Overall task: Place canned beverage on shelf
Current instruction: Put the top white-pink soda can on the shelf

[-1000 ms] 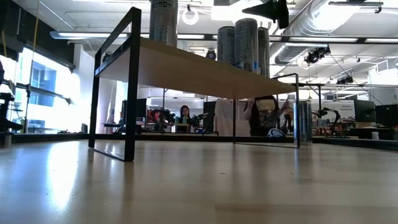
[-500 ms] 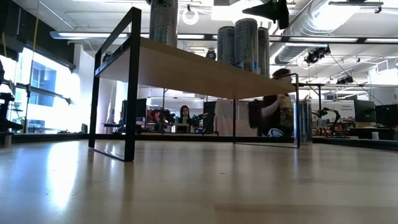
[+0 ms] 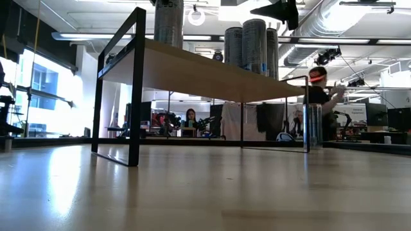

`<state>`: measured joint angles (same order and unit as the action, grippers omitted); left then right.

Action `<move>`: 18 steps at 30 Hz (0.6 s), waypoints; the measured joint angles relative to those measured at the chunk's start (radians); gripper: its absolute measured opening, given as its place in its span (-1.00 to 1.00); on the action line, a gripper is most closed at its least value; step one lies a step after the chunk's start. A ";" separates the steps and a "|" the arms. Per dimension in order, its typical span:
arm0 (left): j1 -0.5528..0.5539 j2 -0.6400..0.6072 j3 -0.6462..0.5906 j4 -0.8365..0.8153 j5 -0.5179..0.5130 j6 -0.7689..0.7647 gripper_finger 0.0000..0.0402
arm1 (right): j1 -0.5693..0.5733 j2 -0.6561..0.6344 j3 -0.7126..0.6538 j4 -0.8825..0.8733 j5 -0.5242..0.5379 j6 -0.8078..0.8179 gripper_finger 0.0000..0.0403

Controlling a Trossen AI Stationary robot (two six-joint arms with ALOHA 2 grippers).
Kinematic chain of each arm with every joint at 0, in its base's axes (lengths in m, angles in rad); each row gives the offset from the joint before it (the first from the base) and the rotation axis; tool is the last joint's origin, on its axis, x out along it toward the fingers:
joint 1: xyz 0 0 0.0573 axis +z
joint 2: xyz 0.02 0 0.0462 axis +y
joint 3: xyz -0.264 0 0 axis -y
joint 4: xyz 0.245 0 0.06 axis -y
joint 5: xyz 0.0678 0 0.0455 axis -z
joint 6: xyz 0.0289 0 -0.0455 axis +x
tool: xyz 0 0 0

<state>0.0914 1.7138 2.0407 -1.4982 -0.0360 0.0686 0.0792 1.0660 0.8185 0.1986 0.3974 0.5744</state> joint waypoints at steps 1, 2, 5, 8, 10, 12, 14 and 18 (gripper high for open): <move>0.000 0.000 0.000 0.000 0.000 -0.011 0.21 | 0.000 0.000 0.000 0.000 0.000 0.004 0.74; 0.000 0.000 0.000 0.000 -0.001 -0.021 0.20 | 0.000 0.000 0.000 0.000 0.001 0.005 0.74; 0.002 0.000 0.000 0.002 -0.006 -0.098 0.18 | 0.000 0.000 0.000 0.000 0.001 0.005 0.74; 0.007 -0.001 0.000 0.002 -0.006 -0.194 0.16 | 0.000 0.000 0.000 0.000 0.001 0.005 0.74; 0.009 -0.001 0.000 0.002 -0.009 -0.240 0.16 | 0.000 0.000 0.000 0.000 0.001 0.005 0.74; 0.011 -0.001 0.000 0.001 -0.018 -0.277 0.16 | 0.000 0.000 0.000 0.000 0.001 0.005 0.74; 0.013 -0.001 0.000 0.002 -0.023 -0.301 0.16 | 0.000 0.000 0.000 0.000 0.001 0.005 0.74; 0.011 -0.001 0.000 0.015 -0.027 -0.303 0.16 | 0.000 0.000 0.000 0.000 0.001 0.005 0.74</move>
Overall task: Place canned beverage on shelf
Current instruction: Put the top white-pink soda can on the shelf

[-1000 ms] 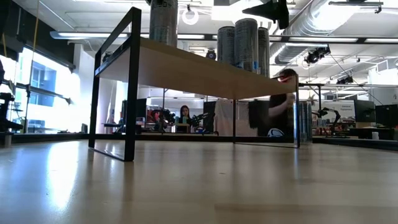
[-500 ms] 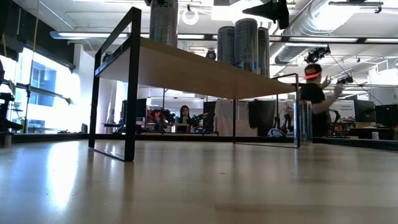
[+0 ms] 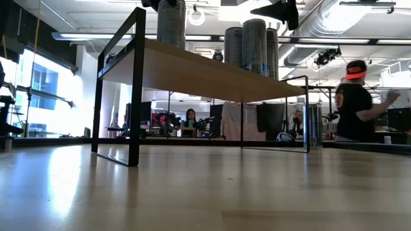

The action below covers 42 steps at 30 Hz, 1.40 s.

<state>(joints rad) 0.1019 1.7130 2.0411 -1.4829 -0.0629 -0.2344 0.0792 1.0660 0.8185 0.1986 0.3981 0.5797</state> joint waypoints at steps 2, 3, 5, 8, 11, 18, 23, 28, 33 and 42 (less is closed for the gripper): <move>0.000 0.000 0.000 0.019 -0.016 -0.005 0.16 | 0.000 0.000 0.000 0.000 0.000 0.000 0.74; 0.000 0.001 0.000 0.031 -0.031 -0.008 0.16 | 0.000 0.000 0.000 0.000 0.000 0.000 0.74; 0.000 0.001 0.000 0.043 -0.055 -0.008 0.16 | 0.000 0.000 0.000 0.000 0.000 0.000 0.74; 0.001 0.001 0.000 0.058 -0.081 0.008 0.16 | 0.000 0.000 0.000 0.000 0.000 0.000 0.74; 0.001 0.001 0.000 0.095 -0.088 0.040 0.16 | 0.000 0.000 0.000 0.000 0.000 0.000 0.74; 0.019 0.011 0.000 0.165 -0.086 0.055 0.16 | 0.000 0.000 0.000 0.000 0.000 0.000 0.74; 0.041 0.052 0.000 0.177 -0.082 0.088 0.16 | 0.000 0.000 0.000 0.001 0.000 0.001 0.74; 0.061 0.089 0.006 0.230 -0.074 0.116 0.16 | 0.000 0.000 0.000 0.001 0.000 0.010 0.74; 0.079 0.097 0.003 0.291 -0.069 0.141 0.16 | 0.000 0.000 0.000 0.001 0.000 0.026 0.74; 0.111 0.108 0.001 0.343 -0.052 0.161 0.16 | 0.000 0.000 0.000 0.001 0.000 0.025 0.74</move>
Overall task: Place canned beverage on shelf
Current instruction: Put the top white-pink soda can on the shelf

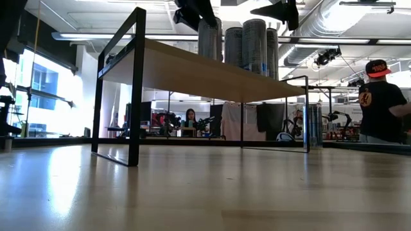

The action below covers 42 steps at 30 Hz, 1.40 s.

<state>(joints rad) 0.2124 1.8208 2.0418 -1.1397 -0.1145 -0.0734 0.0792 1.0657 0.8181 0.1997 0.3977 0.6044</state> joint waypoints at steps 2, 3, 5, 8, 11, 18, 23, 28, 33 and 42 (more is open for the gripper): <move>0.006 0.002 -0.001 0.015 -0.002 0.000 0.16 | 0.000 0.000 0.000 0.000 0.000 0.001 0.74; 0.007 0.002 -0.001 0.018 0.000 0.000 0.16 | 0.000 0.000 0.000 0.000 0.000 0.001 0.74; 0.010 0.003 -0.002 0.038 0.010 0.003 0.16 | 0.000 0.000 0.000 0.000 0.000 0.001 0.74; 0.011 0.005 -0.003 0.060 0.017 0.008 0.16 | 0.000 0.000 0.000 0.000 0.000 0.001 0.74; 0.010 0.004 -0.002 0.068 0.018 0.008 0.16 | 0.000 0.000 0.000 0.000 0.000 0.002 0.74; 0.010 0.009 -0.002 0.066 0.018 0.008 0.16 | 0.000 0.000 0.000 0.000 0.000 0.002 0.74; 0.010 0.018 -0.001 0.077 0.017 0.008 0.16 | 0.000 0.000 0.000 0.000 0.000 0.024 0.74; 0.010 0.019 -0.001 0.078 0.017 0.008 0.16 | 0.000 0.000 0.000 0.000 0.000 0.024 0.74; 0.010 0.019 -0.001 0.077 0.017 0.008 0.16 | 0.000 0.000 0.000 0.000 0.000 0.024 0.74; 0.010 0.019 -0.001 0.077 0.008 0.008 0.16 | 0.000 0.000 0.000 0.000 0.000 0.024 0.74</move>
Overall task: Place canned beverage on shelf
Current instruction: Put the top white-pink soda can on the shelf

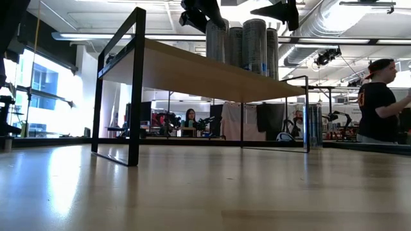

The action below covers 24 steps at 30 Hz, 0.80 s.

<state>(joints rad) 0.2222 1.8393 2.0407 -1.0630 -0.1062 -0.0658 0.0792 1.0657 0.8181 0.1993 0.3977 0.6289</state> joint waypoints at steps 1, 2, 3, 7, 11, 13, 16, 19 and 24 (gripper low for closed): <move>0.000 0.000 0.000 0.000 0.000 0.000 0.16 | 0.000 0.000 0.000 0.000 0.000 0.000 0.74; 0.000 0.000 0.000 0.000 0.000 0.000 0.16 | 0.000 0.000 0.000 0.000 0.000 0.000 0.74; 0.001 0.000 0.000 0.000 0.000 0.000 0.16 | 0.000 0.000 0.000 0.000 0.000 0.000 0.74; 0.001 0.000 0.000 0.000 -0.001 0.000 0.16 | 0.000 0.000 0.000 0.000 0.000 0.000 0.74; 0.001 0.000 0.000 0.000 -0.002 0.000 0.17 | 0.000 0.000 0.000 0.000 0.000 0.000 0.74; 0.001 0.000 0.000 -0.001 -0.002 0.000 0.20 | 0.000 0.000 0.000 0.000 0.000 0.000 0.74; 0.001 0.000 0.000 -0.001 -0.002 0.000 0.23 | 0.000 0.000 0.000 0.000 0.000 0.000 0.74; 0.001 0.000 0.000 -0.002 -0.003 0.000 0.26 | 0.000 0.000 0.000 0.000 0.000 0.000 0.74; 0.001 0.000 0.001 -0.001 -0.003 0.000 0.31 | 0.000 0.000 0.000 0.000 0.000 0.000 0.74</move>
<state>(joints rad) 0.2234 1.8393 2.0414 -1.0637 -0.1093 -0.0662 0.0792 1.0657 0.8181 0.1993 0.3975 0.6289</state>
